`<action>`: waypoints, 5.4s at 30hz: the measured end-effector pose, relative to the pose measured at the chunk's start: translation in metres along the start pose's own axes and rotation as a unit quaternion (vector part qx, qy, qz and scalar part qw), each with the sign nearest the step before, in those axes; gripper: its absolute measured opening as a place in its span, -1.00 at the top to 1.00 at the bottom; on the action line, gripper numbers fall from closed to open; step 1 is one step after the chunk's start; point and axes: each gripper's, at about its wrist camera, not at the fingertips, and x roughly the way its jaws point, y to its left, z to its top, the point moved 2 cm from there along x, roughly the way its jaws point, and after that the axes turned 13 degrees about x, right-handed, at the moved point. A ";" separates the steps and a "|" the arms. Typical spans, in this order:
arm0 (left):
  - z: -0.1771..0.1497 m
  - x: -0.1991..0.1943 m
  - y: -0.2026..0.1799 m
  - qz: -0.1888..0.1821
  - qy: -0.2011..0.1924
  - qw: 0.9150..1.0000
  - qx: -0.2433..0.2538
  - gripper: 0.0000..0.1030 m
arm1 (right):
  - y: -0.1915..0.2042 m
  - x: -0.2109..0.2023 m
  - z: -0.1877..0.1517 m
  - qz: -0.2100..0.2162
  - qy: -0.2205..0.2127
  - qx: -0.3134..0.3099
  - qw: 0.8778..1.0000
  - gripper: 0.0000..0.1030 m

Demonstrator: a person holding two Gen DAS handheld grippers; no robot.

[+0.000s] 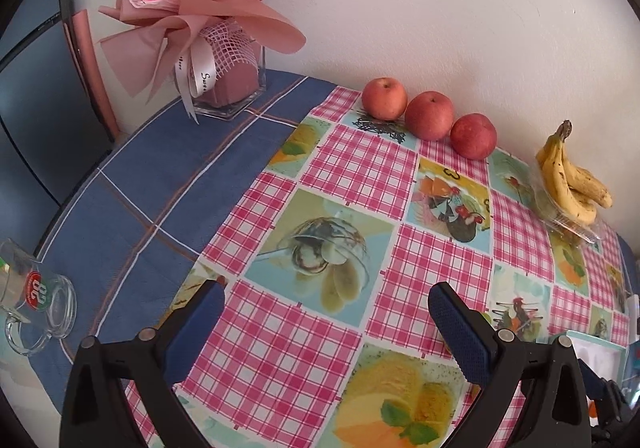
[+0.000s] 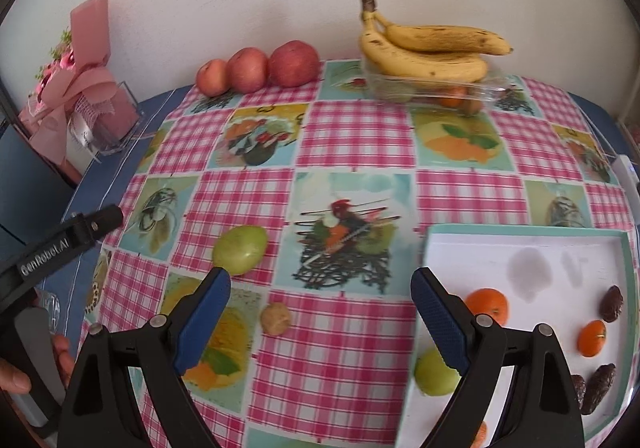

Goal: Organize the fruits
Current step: 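Grasp the small brown kiwi with the right tool while the left tool grasps the green pear, then carry the kiwi and pear over the white tray and lower them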

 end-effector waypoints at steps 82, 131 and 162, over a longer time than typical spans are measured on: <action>-0.025 0.077 -0.116 -0.198 0.098 0.975 0.041 0.13 | -0.060 0.016 -0.009 0.017 0.034 0.063 0.997 0.51; -0.046 -0.003 -0.291 -0.269 0.029 0.938 0.216 0.13 | -0.244 -0.046 0.007 -0.082 -0.038 0.242 0.966 0.51; -0.054 0.019 -0.289 -0.230 0.041 0.948 0.218 0.14 | -0.240 -0.011 0.000 -0.123 -0.013 0.205 0.971 0.51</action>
